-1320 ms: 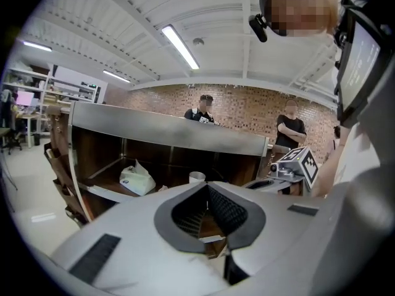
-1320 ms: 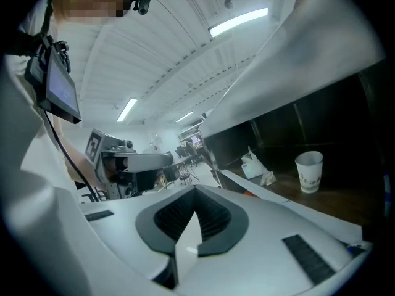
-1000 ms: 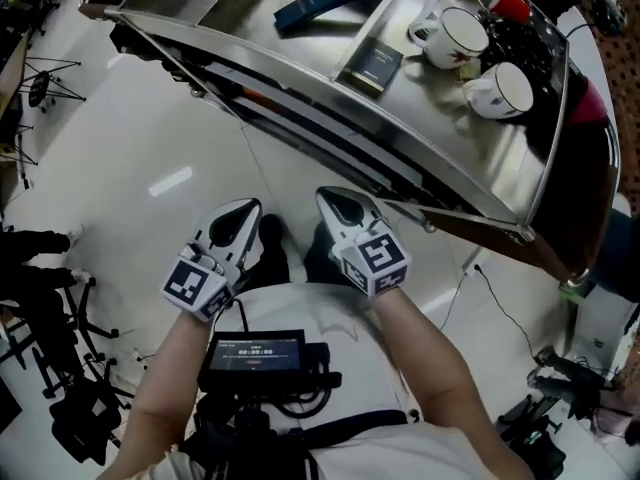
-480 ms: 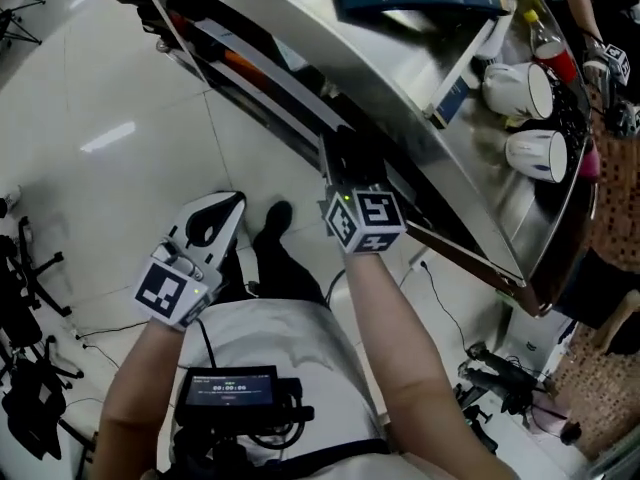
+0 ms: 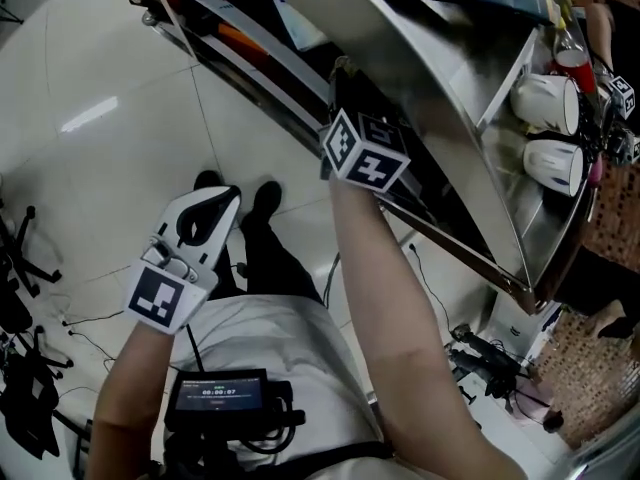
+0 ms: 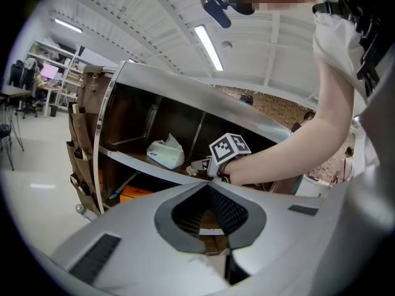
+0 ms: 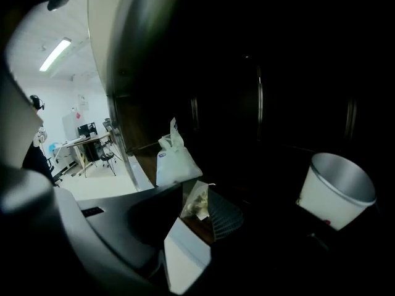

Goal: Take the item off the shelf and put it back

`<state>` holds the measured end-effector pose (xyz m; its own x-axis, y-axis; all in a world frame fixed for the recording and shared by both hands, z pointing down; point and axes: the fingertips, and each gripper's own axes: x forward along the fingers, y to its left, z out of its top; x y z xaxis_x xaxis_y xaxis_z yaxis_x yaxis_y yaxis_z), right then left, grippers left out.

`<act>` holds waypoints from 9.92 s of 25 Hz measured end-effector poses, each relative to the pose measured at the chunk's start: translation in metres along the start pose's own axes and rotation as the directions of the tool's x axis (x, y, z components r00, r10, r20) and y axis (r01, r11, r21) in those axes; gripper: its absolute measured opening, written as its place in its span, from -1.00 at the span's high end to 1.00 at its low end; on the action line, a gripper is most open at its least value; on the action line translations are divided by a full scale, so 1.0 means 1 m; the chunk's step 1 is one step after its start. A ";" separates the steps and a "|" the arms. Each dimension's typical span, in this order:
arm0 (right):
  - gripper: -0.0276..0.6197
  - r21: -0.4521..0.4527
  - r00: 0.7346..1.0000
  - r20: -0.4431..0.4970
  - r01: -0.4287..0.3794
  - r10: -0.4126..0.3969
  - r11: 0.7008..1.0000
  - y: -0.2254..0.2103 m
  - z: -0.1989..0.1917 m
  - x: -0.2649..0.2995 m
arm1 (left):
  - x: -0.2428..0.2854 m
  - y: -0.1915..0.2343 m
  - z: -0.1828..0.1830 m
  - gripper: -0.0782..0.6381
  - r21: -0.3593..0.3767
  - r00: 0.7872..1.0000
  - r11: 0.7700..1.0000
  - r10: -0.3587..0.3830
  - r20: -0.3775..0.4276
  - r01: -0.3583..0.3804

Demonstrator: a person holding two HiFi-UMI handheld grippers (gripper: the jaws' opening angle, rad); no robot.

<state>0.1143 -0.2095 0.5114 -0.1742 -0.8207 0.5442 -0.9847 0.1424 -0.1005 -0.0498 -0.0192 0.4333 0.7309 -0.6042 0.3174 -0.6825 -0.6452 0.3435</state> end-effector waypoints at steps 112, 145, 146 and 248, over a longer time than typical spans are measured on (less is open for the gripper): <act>0.91 -0.181 0.803 0.376 -0.426 0.462 0.887 0.099 0.113 -0.298 | -0.028 -0.116 0.162 0.76 0.298 0.918 0.890 -0.385 0.091 0.344; 0.91 -0.153 0.827 0.312 -0.443 0.468 0.884 0.099 0.088 -0.275 | -0.019 -0.097 0.137 0.76 0.228 0.940 0.924 -0.332 0.079 0.307; 0.91 -0.151 0.830 0.305 -0.441 0.466 0.885 0.098 0.085 -0.272 | -0.019 -0.095 0.134 0.76 0.220 0.942 0.927 -0.326 0.076 0.303; 0.91 -0.118 0.795 0.366 -0.476 0.484 0.871 0.105 0.093 -0.294 | -0.025 -0.083 0.130 0.76 0.272 0.945 0.914 -0.324 0.043 0.301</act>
<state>0.0622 -0.0046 0.2639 -0.6132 -0.7860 0.0793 -0.7757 0.5801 -0.2487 -0.0121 -0.0112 0.2820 0.9117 -0.3824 0.1506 -0.4048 -0.8987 0.1686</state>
